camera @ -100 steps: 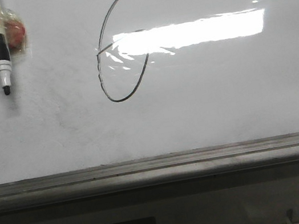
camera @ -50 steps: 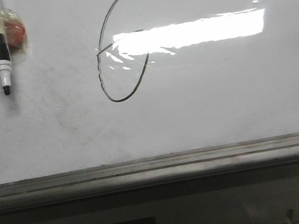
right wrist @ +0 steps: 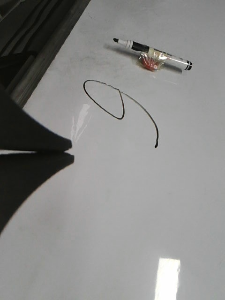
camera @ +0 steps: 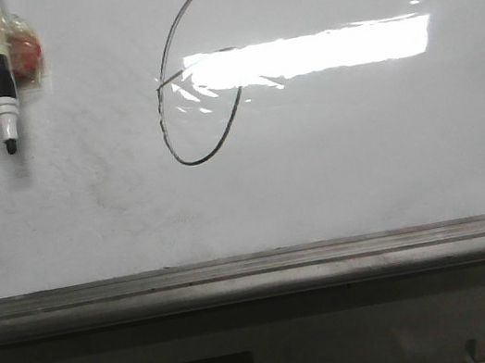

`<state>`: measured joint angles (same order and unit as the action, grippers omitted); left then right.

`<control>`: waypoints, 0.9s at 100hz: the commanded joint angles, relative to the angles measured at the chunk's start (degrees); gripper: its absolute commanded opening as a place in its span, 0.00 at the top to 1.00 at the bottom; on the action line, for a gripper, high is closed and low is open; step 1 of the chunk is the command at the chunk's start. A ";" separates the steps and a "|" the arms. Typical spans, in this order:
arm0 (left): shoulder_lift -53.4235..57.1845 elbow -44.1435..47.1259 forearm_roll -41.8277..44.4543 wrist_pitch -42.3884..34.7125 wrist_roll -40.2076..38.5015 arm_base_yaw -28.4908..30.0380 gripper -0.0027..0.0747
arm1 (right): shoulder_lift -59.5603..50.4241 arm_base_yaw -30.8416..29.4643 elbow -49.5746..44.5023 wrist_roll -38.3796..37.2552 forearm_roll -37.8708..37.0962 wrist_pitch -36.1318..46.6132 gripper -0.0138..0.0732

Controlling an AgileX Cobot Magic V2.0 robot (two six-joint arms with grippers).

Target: Write number 6 on whiteboard

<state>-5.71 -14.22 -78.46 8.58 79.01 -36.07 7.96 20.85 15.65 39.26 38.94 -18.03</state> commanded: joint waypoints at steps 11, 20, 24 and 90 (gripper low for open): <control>-0.57 -1.49 -0.99 -0.81 0.00 0.04 0.99 | 0.47 -0.34 1.48 0.65 0.96 4.14 0.92; -0.57 -1.49 -0.99 -0.81 0.00 0.04 0.99 | 0.47 -0.34 1.48 0.65 0.96 4.14 0.92; -0.57 -1.49 -0.99 -0.81 0.00 0.04 0.99 | 0.47 -0.34 1.48 0.65 0.96 4.14 0.92; 0.03 9.18 75.88 -10.76 -72.23 18.75 0.99 | 0.47 -0.34 1.48 0.65 0.96 4.25 0.92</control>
<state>-6.43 -5.39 -7.88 4.45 12.48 -19.63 7.96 20.85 15.65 39.39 38.94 -17.93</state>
